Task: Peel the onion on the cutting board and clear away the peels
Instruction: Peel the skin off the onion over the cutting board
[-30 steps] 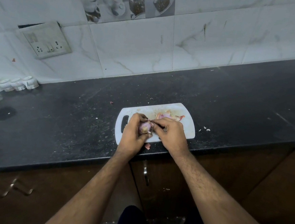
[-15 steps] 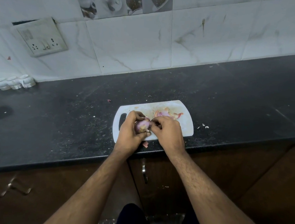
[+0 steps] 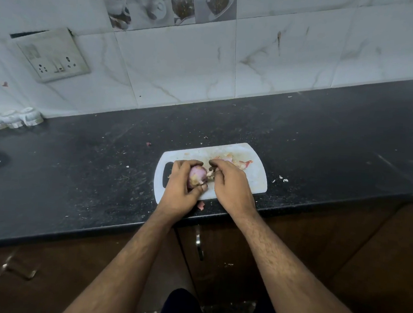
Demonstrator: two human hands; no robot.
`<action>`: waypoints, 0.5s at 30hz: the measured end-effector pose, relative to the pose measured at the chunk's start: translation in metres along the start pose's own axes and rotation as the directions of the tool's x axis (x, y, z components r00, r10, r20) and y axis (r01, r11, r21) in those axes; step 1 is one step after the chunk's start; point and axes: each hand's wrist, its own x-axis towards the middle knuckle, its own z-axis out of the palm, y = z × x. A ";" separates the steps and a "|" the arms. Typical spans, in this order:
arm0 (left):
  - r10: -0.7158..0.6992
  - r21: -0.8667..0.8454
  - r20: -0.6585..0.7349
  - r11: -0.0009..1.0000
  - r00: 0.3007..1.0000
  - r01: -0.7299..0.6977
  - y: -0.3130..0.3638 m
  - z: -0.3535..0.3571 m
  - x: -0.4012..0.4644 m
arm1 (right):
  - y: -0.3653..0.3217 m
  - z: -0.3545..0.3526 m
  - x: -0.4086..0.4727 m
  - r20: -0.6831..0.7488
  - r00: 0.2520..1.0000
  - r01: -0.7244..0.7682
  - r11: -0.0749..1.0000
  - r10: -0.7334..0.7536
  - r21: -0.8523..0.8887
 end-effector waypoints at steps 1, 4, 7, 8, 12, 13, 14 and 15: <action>-0.010 -0.009 0.016 1.000 1.000 0.010 0.001 0.000 0.000 | 0.000 0.000 0.000 0.001 1.000 0.000 1.000 0.000 0.028; -0.067 -0.094 0.091 0.993 0.994 0.075 0.001 0.000 -0.001 | 0.000 0.001 0.000 0.048 0.999 -0.016 0.999 0.014 0.039; -0.073 -0.104 0.130 0.991 0.989 0.087 0.005 0.001 -0.002 | 0.001 0.002 0.001 0.042 0.999 -0.031 0.999 0.031 0.005; -0.080 -0.101 0.137 0.990 0.987 0.094 0.007 0.001 -0.002 | 0.002 0.002 0.002 0.030 0.999 -0.039 0.999 0.039 0.005; -0.123 -0.139 0.087 0.981 0.989 0.135 0.008 0.000 -0.003 | 0.001 0.000 0.001 0.021 0.999 -0.044 0.999 0.045 -0.029; -0.142 -0.162 0.060 0.975 0.988 0.150 0.008 0.000 -0.003 | 0.000 0.001 0.000 0.017 0.999 -0.046 0.998 0.047 -0.044; -0.159 -0.183 0.038 0.969 0.987 0.163 0.008 0.000 -0.003 | 0.000 0.002 0.000 0.008 0.999 -0.049 0.998 0.049 -0.050; -0.169 -0.194 0.021 0.966 0.985 0.170 0.007 0.000 -0.003 | 0.001 0.002 -0.001 -0.005 0.999 -0.050 0.998 0.050 -0.046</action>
